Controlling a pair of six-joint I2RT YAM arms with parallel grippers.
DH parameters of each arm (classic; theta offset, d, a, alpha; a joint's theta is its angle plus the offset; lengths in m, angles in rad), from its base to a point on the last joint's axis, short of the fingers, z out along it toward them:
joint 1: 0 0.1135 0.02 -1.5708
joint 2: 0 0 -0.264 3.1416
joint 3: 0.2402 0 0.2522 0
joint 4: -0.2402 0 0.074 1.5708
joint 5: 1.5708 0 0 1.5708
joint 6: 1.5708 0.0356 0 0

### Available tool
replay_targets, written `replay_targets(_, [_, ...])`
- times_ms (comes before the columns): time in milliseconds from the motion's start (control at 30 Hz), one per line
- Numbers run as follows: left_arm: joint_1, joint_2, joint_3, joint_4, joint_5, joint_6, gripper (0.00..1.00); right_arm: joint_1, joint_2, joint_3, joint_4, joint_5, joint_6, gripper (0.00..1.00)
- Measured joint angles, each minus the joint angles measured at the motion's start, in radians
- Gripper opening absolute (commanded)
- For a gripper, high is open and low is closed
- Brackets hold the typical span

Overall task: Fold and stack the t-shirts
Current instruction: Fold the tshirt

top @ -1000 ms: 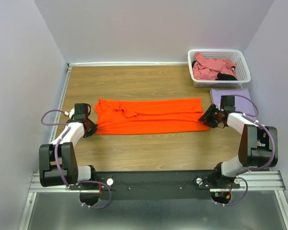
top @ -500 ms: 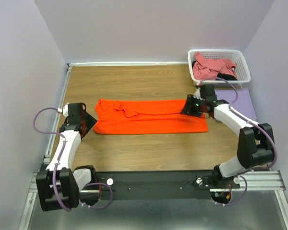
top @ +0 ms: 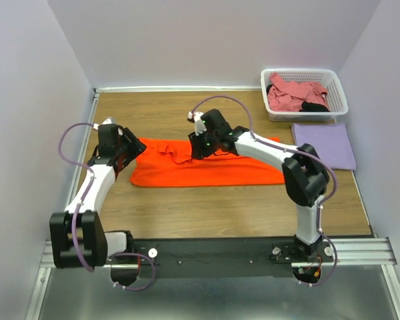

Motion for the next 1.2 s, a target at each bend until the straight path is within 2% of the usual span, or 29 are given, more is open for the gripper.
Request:
replay_targets(133, [-0.038,0.136,0.062,0.028,0.023,0.023,0.65,0.045,0.127,0.131,0.001,-0.007,-0.05,0.42])
replay_targets(233, [-0.049,0.225,0.125,0.054,0.037,0.04,0.6,0.06,0.177,0.198,0.001,-0.013,-0.069,0.42])
replay_targets(333, [-0.05,0.311,0.177,0.077,0.042,0.057,0.53,0.069,0.207,0.24,0.004,-0.019,-0.08,0.41])
replay_targets(533, [-0.082,0.476,0.249,0.093,0.066,0.073,0.52,0.08,0.253,0.262,0.004,-0.04,-0.089,0.39])
replay_targets(733, [-0.138,0.496,0.253,0.095,0.085,0.073,0.53,0.095,0.29,0.265,0.004,-0.053,-0.092,0.39])
replay_targets(1200, [-0.153,0.536,0.253,0.099,0.088,0.08,0.49,0.099,0.341,0.282,0.005,-0.055,-0.095,0.39])
